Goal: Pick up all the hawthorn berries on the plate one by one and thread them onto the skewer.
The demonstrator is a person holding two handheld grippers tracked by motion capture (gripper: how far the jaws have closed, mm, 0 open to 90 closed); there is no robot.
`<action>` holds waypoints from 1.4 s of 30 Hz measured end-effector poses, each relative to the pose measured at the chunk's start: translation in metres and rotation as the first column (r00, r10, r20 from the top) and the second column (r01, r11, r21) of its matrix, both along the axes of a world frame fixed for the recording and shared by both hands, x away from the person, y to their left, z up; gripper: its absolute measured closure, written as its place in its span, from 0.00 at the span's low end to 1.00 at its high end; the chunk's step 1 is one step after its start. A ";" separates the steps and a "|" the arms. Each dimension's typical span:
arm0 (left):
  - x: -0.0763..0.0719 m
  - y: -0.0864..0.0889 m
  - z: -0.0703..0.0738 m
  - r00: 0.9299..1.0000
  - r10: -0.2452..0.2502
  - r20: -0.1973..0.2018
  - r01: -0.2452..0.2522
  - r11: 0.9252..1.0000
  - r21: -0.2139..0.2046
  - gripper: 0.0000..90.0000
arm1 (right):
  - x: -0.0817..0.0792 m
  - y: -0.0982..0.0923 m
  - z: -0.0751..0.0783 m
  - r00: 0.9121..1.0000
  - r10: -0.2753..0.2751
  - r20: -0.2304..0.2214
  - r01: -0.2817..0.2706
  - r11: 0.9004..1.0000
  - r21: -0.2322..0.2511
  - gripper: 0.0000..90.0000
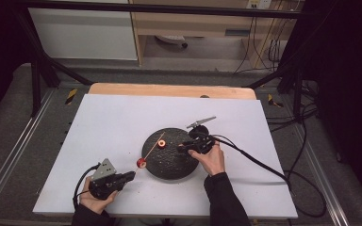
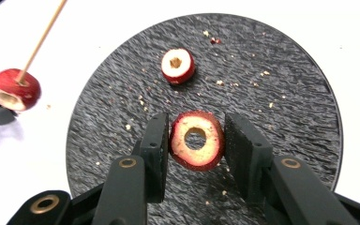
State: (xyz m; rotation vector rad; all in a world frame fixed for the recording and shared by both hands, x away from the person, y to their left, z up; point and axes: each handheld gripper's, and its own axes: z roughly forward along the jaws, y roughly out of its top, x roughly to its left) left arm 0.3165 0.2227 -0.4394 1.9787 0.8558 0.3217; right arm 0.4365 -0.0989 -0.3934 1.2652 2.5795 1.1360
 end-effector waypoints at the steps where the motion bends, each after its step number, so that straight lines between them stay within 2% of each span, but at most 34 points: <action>1: 0.000 0.000 0.000 1.000 0.001 0.000 -0.001 1.000 0.000 0.98 | -0.001 -0.001 0.000 1.000 -0.004 0.003 0.004 1.000 0.014 0.69; 2: 0.000 0.000 0.000 1.000 0.001 0.000 -0.001 1.000 0.000 0.98 | -0.004 -0.003 -0.001 1.000 -0.014 0.010 0.013 0.999 0.043 0.69; 6: 0.000 0.000 0.000 1.000 0.001 0.001 -0.001 1.000 0.000 0.98 | -0.008 -0.006 -0.001 0.999 -0.022 0.023 0.020 0.997 0.078 0.69; 10: 0.000 -0.001 0.000 1.000 0.001 0.002 -0.001 1.000 -0.002 0.98 | -0.015 -0.010 -0.002 0.998 -0.052 0.033 0.047 0.989 0.140 0.69; 11: 0.000 -0.001 0.000 1.000 0.001 0.002 -0.001 1.000 -0.001 0.98 | -0.016 -0.011 -0.003 0.998 -0.056 0.040 0.049 0.986 0.157 0.69; 12: 0.000 -0.001 0.000 1.000 0.002 0.001 -0.002 1.000 -0.001 0.98 | -0.019 -0.013 -0.003 0.996 -0.072 0.047 0.062 0.980 0.191 0.69; 13: 0.000 -0.001 0.000 1.000 0.002 0.000 -0.002 1.000 -0.001 0.98 | -0.019 -0.013 -0.003 0.996 -0.072 0.047 0.062 0.980 0.191 0.69; 14: 0.000 -0.002 0.000 1.000 0.002 0.001 -0.002 1.000 -0.001 0.98 | -0.021 -0.015 -0.005 0.995 -0.086 0.047 0.073 0.969 0.234 0.69; 15: 0.000 -0.002 0.000 1.000 0.001 0.001 -0.001 1.000 0.000 0.98 | -0.021 -0.015 -0.005 0.995 -0.086 0.047 0.073 0.969 0.234 0.69; 16: 0.000 -0.002 0.000 1.000 0.001 0.001 -0.001 1.000 0.000 0.98 | -0.024 -0.016 -0.007 0.993 -0.102 0.053 0.084 0.961 0.265 0.69; 17: 0.000 -0.002 0.000 1.000 0.002 0.001 -0.002 1.000 -0.001 0.98 | -0.024 -0.016 -0.007 0.993 -0.102 0.053 0.084 0.961 0.265 0.69; 18: 0.000 -0.002 0.000 1.000 0.002 0.001 -0.002 1.000 -0.001 0.98 | -0.027 -0.016 -0.009 0.992 -0.116 0.053 0.095 0.949 0.300 0.69; 19: 0.000 -0.002 0.000 1.000 0.002 0.001 -0.002 1.000 -0.001 0.98 | -0.027 -0.016 -0.009 0.992 -0.116 0.053 0.095 0.949 0.300 0.69; 20: 0.000 -0.002 0.000 1.000 0.002 0.002 -0.002 1.000 -0.002 0.98 | -0.029 -0.016 -0.012 0.990 -0.128 0.051 0.105 0.938 0.329 0.69; 21: 0.000 -0.002 0.000 1.000 0.003 0.002 -0.003 1.000 -0.002 0.98 | -0.029 -0.016 -0.012 0.990 -0.128 0.051 0.105 0.938 0.329 0.69; 22: 0.000 -0.002 0.000 1.000 0.003 0.003 -0.003 1.000 -0.003 0.98 | -0.032 -0.016 -0.014 0.989 -0.139 0.052 0.112 0.927 0.358 0.69; 23: 0.000 -0.002 0.000 1.000 0.005 0.003 -0.005 1.000 -0.002 0.98 | -0.032 -0.016 -0.014 0.989 -0.139 0.052 0.112 0.927 0.358 0.69; 25: 0.000 -0.003 0.000 1.000 0.005 0.003 -0.005 1.000 -0.004 0.98 | -0.034 -0.016 -0.016 0.986 -0.153 0.058 0.120 0.915 0.385 0.69; 26: 0.000 -0.003 0.000 1.000 0.005 0.003 -0.005 1.000 -0.004 0.98 | -0.036 -0.015 -0.017 0.984 -0.165 0.062 0.127 0.906 0.404 0.69; 27: 0.000 -0.003 0.000 1.000 0.005 0.003 -0.004 1.000 -0.005 0.98 | -0.036 -0.015 -0.017 0.984 -0.165 0.062 0.127 0.906 0.404 0.69; 28: 0.000 -0.003 0.000 1.000 0.003 0.002 -0.003 1.000 -0.004 0.98 | -0.038 -0.014 -0.018 0.982 -0.176 0.066 0.131 0.891 0.435 0.69; 29: 0.000 -0.003 0.000 1.000 0.004 0.002 -0.004 1.000 -0.004 0.98 | -0.038 -0.014 -0.018 0.982 -0.176 0.066 0.131 0.891 0.435 0.69; 30: 0.000 -0.004 0.000 1.000 0.005 0.000 -0.005 1.000 -0.006 0.98 | -0.040 -0.014 -0.019 0.978 -0.194 0.073 0.139 0.875 0.464 0.69; 31: 0.000 -0.004 0.000 1.000 0.005 0.000 -0.005 1.000 -0.006 0.98 | -0.040 -0.014 -0.019 0.978 -0.194 0.073 0.139 0.875 0.464 0.69; 32: 0.000 -0.005 0.000 1.000 0.005 -0.002 -0.005 1.000 -0.006 0.98 | -0.042 -0.013 -0.019 0.974 -0.215 0.074 0.152 0.857 0.492 0.69; 33: 0.000 -0.005 0.000 1.000 0.005 -0.002 -0.005 1.000 -0.006 0.98 | -0.042 -0.013 -0.019 0.974 -0.215 0.074 0.152 0.857 0.492 0.69; 34: -0.001 -0.005 0.000 1.000 0.006 -0.002 -0.006 1.000 -0.007 0.98 | -0.043 -0.012 -0.020 0.969 -0.231 0.082 0.158 0.843 0.514 0.69; 35: -0.001 -0.006 0.000 1.000 0.006 -0.002 -0.006 1.000 -0.009 0.98 | -0.043 -0.012 -0.020 0.969 -0.231 0.082 0.158 0.843 0.514 0.69; 36: -0.001 -0.007 0.001 1.000 0.010 -0.004 -0.010 1.000 -0.012 0.98 | -0.044 -0.011 -0.020 0.965 -0.248 0.091 0.163 0.829 0.535 0.69; 37: -0.001 -0.007 0.001 1.000 0.010 -0.004 -0.010 1.000 -0.012 0.98 | -0.044 -0.011 -0.020 0.965 -0.248 0.091 0.163 0.829 0.535 0.69; 38: 0.000 -0.007 0.001 1.000 0.014 -0.008 -0.014 1.000 -0.014 0.98 | -0.045 -0.010 -0.019 0.958 -0.268 0.100 0.170 0.814 0.555 0.69; 39: 0.000 -0.007 0.001 1.000 0.014 -0.008 -0.014 1.000 -0.014 0.98 | -0.045 -0.010 -0.019 0.958 -0.268 0.100 0.170 0.814 0.555 0.69; 41: 0.000 -0.008 0.001 1.000 0.018 -0.012 -0.018 1.000 -0.015 0.98 | -0.046 -0.010 -0.019 0.953 -0.283 0.110 0.172 0.801 0.574 0.69; 42: 0.000 -0.009 0.002 1.000 0.023 -0.014 -0.023 0.999 -0.023 0.98 | -0.046 -0.011 -0.018 0.948 -0.298 0.113 0.176 0.787 0.591 0.69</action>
